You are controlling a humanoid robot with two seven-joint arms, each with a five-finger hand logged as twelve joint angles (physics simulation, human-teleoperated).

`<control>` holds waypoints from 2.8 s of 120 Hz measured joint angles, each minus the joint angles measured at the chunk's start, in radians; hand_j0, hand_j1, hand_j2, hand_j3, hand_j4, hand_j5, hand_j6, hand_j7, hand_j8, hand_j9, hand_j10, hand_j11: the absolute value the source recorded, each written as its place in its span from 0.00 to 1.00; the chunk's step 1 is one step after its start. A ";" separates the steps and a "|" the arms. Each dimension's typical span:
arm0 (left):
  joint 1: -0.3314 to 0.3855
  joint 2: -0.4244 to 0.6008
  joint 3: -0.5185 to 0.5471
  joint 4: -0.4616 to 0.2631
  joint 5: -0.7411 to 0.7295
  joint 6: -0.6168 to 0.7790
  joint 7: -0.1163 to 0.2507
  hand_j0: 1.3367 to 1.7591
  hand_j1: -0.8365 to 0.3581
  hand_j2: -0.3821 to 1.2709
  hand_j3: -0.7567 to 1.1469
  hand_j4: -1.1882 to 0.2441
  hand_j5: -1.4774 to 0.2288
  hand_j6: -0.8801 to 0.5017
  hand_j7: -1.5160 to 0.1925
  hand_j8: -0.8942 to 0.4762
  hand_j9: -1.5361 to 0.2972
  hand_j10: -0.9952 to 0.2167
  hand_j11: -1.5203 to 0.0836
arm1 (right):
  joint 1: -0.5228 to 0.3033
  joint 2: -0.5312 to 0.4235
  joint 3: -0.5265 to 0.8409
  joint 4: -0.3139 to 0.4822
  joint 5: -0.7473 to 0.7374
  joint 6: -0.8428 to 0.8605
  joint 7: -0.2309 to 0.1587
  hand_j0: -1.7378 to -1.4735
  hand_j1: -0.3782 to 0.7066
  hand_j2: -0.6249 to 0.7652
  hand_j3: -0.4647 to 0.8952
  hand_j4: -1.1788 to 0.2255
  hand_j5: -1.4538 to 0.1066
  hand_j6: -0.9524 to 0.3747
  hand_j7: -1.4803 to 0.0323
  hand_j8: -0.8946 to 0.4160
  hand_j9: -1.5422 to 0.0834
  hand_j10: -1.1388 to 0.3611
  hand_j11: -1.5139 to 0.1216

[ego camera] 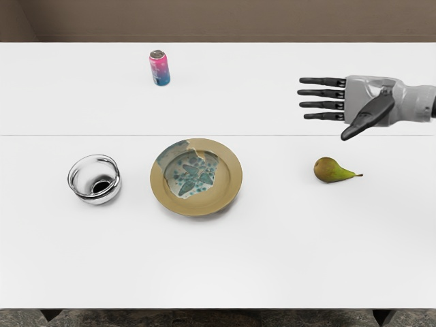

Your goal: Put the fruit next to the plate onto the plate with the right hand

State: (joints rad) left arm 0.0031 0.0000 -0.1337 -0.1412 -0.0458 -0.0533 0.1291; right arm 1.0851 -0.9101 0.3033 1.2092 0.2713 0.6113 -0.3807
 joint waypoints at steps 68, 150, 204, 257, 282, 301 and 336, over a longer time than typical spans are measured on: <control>0.000 0.000 0.000 0.000 0.000 0.000 0.000 0.76 0.99 0.23 0.40 0.83 0.87 0.64 0.89 0.65 0.84 0.82 0.95 | -0.005 0.002 0.103 -0.040 -0.445 0.000 0.098 0.30 0.03 0.45 0.34 0.84 0.93 0.72 0.98 0.68 0.95 0.76 0.93; 0.000 0.000 0.000 0.000 0.000 0.000 0.000 0.76 0.99 0.23 0.40 0.83 0.87 0.64 0.89 0.65 0.84 0.82 0.95 | -0.037 -0.019 -0.048 0.275 -0.911 -0.599 0.109 0.30 0.03 0.45 0.34 0.84 0.93 0.71 0.98 0.68 0.95 0.76 0.93; 0.000 0.000 0.000 0.000 0.000 0.000 0.000 0.76 0.99 0.23 0.40 0.83 0.87 0.64 0.89 0.65 0.84 0.82 0.95 | -0.094 -0.035 -0.130 0.339 -1.012 -0.779 0.070 0.30 0.03 0.45 0.34 0.84 0.93 0.71 0.98 0.68 0.95 0.76 0.93; 0.000 0.000 0.000 0.000 0.000 0.000 0.000 0.76 0.99 0.23 0.40 0.83 0.87 0.64 0.89 0.65 0.84 0.82 0.95 | -0.163 -0.020 -0.155 0.417 -1.069 -0.926 0.086 0.30 0.13 0.44 0.34 0.77 0.85 0.64 0.89 0.60 0.87 0.69 0.85; 0.000 0.000 0.000 0.000 0.000 0.000 0.000 0.76 0.99 0.23 0.40 0.83 0.87 0.64 0.89 0.65 0.84 0.82 0.95 | -0.180 0.018 -0.193 0.437 -1.130 -1.044 0.077 0.30 0.21 0.43 0.34 0.72 0.79 0.59 0.83 0.55 0.81 0.64 0.79; 0.000 0.000 0.000 0.000 0.000 0.000 0.000 0.76 0.99 0.23 0.40 0.83 0.87 0.64 0.89 0.65 0.84 0.82 0.95 | -0.169 0.049 -0.214 0.444 -1.150 -1.084 0.028 0.30 0.24 0.42 0.34 0.70 0.77 0.57 0.81 0.53 0.80 0.63 0.77; 0.000 0.000 0.000 0.000 0.000 0.000 0.000 0.76 0.99 0.23 0.40 0.83 0.87 0.64 0.89 0.65 0.84 0.82 0.95 | -0.154 0.090 -0.222 0.447 -1.157 -1.125 -0.108 0.30 0.28 0.42 0.34 0.67 0.74 0.54 0.78 0.50 0.76 0.60 0.74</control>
State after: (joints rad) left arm 0.0031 0.0000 -0.1337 -0.1412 -0.0459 -0.0532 0.1292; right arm 0.9309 -0.8205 0.0811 1.6561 -0.8860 -0.5142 -0.4888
